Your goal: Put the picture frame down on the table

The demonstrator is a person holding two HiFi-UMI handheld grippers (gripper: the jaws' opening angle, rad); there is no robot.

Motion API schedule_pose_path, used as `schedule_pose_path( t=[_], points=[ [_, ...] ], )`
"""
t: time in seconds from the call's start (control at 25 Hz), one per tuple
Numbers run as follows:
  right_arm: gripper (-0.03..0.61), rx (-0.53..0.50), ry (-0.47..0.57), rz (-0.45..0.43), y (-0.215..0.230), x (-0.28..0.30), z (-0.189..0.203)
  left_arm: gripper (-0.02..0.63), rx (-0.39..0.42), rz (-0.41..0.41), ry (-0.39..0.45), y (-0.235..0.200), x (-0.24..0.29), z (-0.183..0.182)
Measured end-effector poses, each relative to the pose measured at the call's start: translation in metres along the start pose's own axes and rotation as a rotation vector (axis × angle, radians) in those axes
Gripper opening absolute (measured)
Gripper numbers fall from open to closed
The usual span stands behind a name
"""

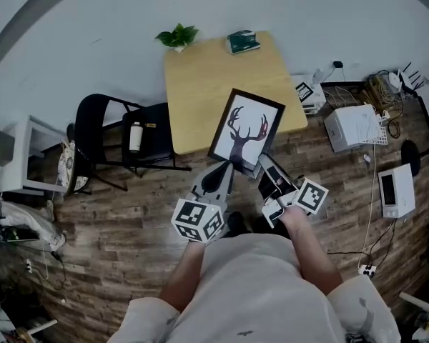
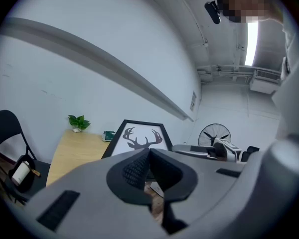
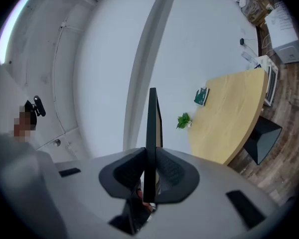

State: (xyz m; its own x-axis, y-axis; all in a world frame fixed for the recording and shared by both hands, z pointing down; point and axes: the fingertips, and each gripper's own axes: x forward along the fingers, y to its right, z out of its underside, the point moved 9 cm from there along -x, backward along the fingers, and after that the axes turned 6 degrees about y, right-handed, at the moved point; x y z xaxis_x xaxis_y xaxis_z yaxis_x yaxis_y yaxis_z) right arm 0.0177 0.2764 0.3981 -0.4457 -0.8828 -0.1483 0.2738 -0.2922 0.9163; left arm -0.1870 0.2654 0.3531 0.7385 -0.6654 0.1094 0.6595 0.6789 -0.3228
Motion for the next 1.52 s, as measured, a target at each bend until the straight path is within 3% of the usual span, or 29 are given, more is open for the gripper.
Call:
schedule_pose_path(
  t=[0.48,0.88,1.12,1.52],
  points=[
    [0.065,0.043,0.002,0.003,0.006,0.004,0.015,0.008,-0.003,0.016,-0.006,-0.010,-0.007,0.005],
    [0.066,0.084,0.006,0.047,0.014,0.034,-0.002,0.008,-0.033,0.017,-0.049,-0.037,0.021,-0.014],
    [0.065,0.061,-0.006,0.041,0.028,0.027,0.003,0.008,-0.023,0.005,-0.043,-0.036,0.017,0.004],
    [0.066,0.074,-0.045,0.029,0.051,0.058,-0.019,0.007,-0.018,-0.029,-0.049,-0.056,0.049,0.000]
  ],
)
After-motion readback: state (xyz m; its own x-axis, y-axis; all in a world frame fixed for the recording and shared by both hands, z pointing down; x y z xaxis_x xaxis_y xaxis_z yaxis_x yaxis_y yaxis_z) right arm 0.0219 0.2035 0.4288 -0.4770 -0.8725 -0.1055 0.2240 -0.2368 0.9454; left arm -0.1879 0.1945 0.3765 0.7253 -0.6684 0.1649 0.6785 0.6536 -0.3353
